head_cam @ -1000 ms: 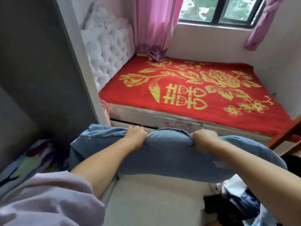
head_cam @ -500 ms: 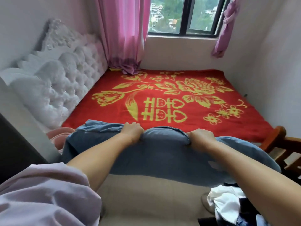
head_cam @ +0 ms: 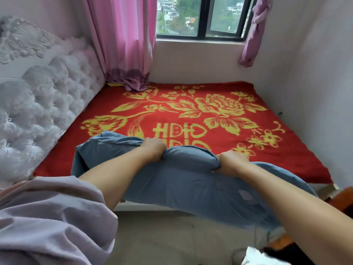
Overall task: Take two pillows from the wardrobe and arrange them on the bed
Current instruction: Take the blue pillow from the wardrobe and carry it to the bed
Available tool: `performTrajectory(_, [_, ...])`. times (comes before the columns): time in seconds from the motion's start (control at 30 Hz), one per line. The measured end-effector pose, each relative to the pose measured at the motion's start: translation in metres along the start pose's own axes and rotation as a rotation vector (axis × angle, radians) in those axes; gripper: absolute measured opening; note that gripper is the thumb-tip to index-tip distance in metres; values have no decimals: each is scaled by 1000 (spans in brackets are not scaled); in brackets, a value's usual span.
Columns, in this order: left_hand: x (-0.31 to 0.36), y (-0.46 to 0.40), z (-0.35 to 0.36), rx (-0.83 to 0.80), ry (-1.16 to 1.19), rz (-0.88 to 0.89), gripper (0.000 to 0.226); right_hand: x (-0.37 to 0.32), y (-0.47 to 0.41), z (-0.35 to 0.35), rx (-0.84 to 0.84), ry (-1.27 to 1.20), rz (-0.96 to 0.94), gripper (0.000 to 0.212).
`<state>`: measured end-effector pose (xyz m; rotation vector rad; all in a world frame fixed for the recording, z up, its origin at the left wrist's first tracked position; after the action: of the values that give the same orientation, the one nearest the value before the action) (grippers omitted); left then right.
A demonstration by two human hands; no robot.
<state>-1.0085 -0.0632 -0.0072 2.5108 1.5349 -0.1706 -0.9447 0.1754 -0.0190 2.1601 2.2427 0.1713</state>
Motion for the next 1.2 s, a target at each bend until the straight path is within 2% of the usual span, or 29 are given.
performTrajectory(0.13, [-9, -66, -5, -30, 13, -56, 25, 27, -71, -8, -49, 11, -51, 41])
performTrajectory(0.33, [-35, -139, -9, -37, 72, -147, 22, 49, -179, -26, -27, 72, -160, 43])
performTrajectory(0.57, [-96, -230, 20, -97, 125, -233, 22, 36, -309, -25, -6, 147, -271, 41])
performTrajectory(0.7, [-136, -292, 27, -146, 142, -197, 28, 30, -377, -23, -31, 160, -265, 42])
performTrajectory(0.93, [-195, -369, 19, -105, 108, -164, 30, 19, -472, -39, -1, 137, -269, 36])
performTrajectory(1.2, [-240, -428, 35, -91, 119, -261, 25, 6, -589, -42, 51, 169, -394, 30])
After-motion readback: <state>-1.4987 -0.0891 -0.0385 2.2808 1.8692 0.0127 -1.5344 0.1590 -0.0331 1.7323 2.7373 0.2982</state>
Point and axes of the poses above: each hand's wrist, its own y-axis away from the middle knuckle, its own z-axis out of the palm, x = y × z, the point moved 3 cm from there along -y, towards the middle knuckle, and after that the axes turned 9 degrees about x, right-handed, at the moved point
